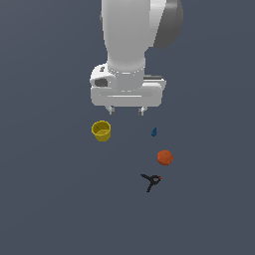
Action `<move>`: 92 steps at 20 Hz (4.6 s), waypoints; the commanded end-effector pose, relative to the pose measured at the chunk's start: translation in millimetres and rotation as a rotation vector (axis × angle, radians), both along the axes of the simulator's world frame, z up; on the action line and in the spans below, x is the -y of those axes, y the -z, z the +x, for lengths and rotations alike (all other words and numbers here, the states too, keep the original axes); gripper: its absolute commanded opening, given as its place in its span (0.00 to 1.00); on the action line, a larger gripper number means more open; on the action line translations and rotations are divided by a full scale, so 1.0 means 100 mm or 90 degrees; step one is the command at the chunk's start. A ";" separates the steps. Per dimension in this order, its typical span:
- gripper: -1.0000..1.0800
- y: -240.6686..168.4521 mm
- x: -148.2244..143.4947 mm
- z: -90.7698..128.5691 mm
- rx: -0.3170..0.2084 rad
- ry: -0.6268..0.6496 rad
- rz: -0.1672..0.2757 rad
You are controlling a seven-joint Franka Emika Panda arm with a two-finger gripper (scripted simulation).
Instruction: Pick up a designated object from a clutter of objects.
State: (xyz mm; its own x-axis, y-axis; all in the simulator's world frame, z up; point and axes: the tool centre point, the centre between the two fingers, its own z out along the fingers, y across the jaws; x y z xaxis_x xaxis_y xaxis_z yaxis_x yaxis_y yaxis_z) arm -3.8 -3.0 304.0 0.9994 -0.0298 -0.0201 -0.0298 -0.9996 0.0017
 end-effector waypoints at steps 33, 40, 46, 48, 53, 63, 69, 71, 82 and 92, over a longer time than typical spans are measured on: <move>0.96 0.84 -0.63 -0.24 0.000 0.095 -0.003; 0.96 1.29 -0.95 -0.48 0.006 0.154 -0.009; 0.96 1.65 -1.21 -0.75 0.010 0.204 -0.009; 0.96 1.75 -1.28 -0.84 0.011 0.219 -0.008; 0.96 1.94 -1.42 -1.04 0.012 0.249 -0.006; 0.96 2.11 -1.54 -1.25 0.013 0.277 -0.002; 0.96 2.13 -1.54 -1.25 0.012 0.277 -0.002; 0.96 2.17 -1.54 -1.26 0.012 0.277 -0.002; 0.96 2.57 -1.55 -1.27 0.012 0.278 -0.002; 0.00 2.62 -1.55 -1.26 0.013 0.278 -0.002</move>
State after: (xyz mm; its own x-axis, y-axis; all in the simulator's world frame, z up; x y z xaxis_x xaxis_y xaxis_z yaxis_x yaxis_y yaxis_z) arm -129.8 151.5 42.3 0.8930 -0.4501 -0.0001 -0.4501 -0.8930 0.0002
